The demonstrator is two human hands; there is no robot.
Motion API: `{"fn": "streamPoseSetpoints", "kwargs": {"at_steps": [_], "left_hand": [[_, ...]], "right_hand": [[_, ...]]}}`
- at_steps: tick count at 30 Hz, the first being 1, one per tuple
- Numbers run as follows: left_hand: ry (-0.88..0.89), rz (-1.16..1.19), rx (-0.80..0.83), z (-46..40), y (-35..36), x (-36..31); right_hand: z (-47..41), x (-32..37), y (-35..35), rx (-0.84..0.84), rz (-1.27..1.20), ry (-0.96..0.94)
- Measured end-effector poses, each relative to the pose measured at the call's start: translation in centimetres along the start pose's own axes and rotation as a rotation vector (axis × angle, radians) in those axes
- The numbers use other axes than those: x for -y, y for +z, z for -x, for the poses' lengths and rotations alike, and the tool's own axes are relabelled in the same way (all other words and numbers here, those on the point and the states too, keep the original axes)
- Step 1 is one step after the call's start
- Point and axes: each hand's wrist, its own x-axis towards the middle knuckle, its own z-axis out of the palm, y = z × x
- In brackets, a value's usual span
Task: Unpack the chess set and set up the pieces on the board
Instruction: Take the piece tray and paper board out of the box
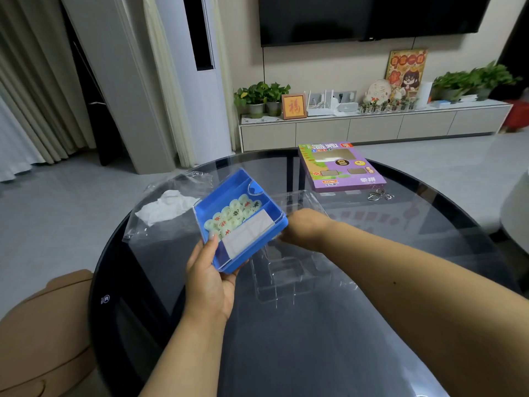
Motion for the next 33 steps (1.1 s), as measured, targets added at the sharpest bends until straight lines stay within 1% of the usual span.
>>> {"fn": "streamPoseSetpoints", "kwargs": {"at_steps": [4,6,8,11,14,15,16,19,21,22,23,25,29,33], "left_hand": [[0.002,0.007,-0.009,0.0,-0.1,0.1],[0.004,0.005,-0.015,-0.1,-0.1,0.2],[0.002,0.009,-0.022,-0.2,-0.2,0.2],[-0.005,0.017,-0.027,-0.2,-0.3,0.3],[-0.003,0.018,-0.03,-0.3,-0.2,0.5],[-0.002,0.017,-0.029,-0.3,-0.2,0.5],[-0.001,0.017,-0.029,-0.3,-0.2,0.6],[0.008,0.024,-0.029,-0.3,-0.1,0.6],[0.016,0.02,-0.028,-0.2,-0.1,0.6],[0.019,0.017,-0.029,-0.2,-0.1,0.6],[0.021,0.014,-0.031,-0.2,-0.1,0.6],[0.025,0.011,-0.032,-0.2,-0.1,0.7],[0.026,0.009,-0.036,-0.3,-0.2,0.7],[0.023,0.0,-0.036,-0.4,-0.2,0.7]], "right_hand": [[0.2,-0.3,-0.2,-0.026,0.028,-0.047],[0.3,-0.6,-0.3,-0.098,0.049,-0.063],[0.9,-1.2,-0.9,-0.247,0.1,-0.05],[2.7,-3.1,-2.5,-0.502,0.102,0.063],[4.4,-6.1,-3.0,-0.838,0.024,0.134],[4.8,-7.2,-2.7,-0.918,0.014,0.148],[5.2,-8.3,-2.2,-0.947,0.017,0.177],[6.5,-10.9,0.2,-0.867,0.072,0.276],[7.0,-11.7,1.9,-0.787,0.131,0.302],[7.1,-11.9,2.8,-0.72,0.172,0.314],[7.0,-12.0,3.5,-0.607,0.196,0.334],[6.2,-12.6,4.6,-0.469,0.162,0.38],[4.7,-13.0,4.0,-0.333,0.072,0.353],[4.0,-13.1,2.7,-0.111,0.009,0.374]]}}
